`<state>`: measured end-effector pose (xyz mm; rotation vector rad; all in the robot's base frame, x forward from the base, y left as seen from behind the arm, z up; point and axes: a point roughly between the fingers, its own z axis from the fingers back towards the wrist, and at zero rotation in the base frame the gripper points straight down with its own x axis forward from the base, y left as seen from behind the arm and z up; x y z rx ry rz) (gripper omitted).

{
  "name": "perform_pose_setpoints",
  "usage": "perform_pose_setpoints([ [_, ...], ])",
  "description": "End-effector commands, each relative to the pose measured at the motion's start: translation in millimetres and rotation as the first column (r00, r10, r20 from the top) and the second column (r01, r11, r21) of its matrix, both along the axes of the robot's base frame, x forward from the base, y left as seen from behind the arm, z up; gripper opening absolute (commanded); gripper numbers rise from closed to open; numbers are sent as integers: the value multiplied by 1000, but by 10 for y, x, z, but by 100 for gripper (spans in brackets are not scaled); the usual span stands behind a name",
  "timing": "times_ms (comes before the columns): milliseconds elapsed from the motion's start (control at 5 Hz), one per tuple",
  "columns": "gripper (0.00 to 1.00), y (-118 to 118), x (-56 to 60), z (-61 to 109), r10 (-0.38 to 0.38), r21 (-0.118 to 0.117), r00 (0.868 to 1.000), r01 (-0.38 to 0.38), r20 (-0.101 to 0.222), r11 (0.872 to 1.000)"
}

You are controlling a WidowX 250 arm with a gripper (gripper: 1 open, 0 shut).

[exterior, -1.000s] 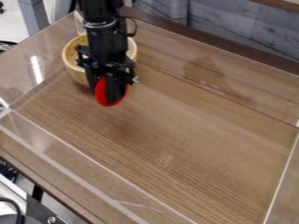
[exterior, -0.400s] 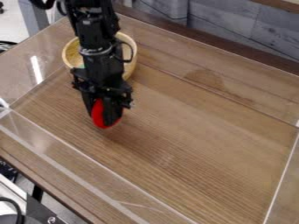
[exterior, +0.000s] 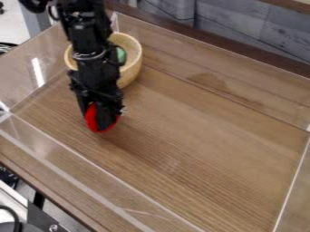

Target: Move the red fruit to the left

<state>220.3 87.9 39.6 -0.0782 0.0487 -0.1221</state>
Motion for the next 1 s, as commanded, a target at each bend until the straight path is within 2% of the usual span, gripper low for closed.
perform_pose_setpoints([
  [0,0,123,189,-9,57,6,998,-58,35,998],
  [200,0,284,196,115,83,6,994,-84,75,996],
  [400,0,397,191,385,119,5,985,-121,123,993],
  [600,0,635,242,622,175,7,971,-179,165,984],
  [800,0,835,391,727,256,-4,948,-260,188,965],
])
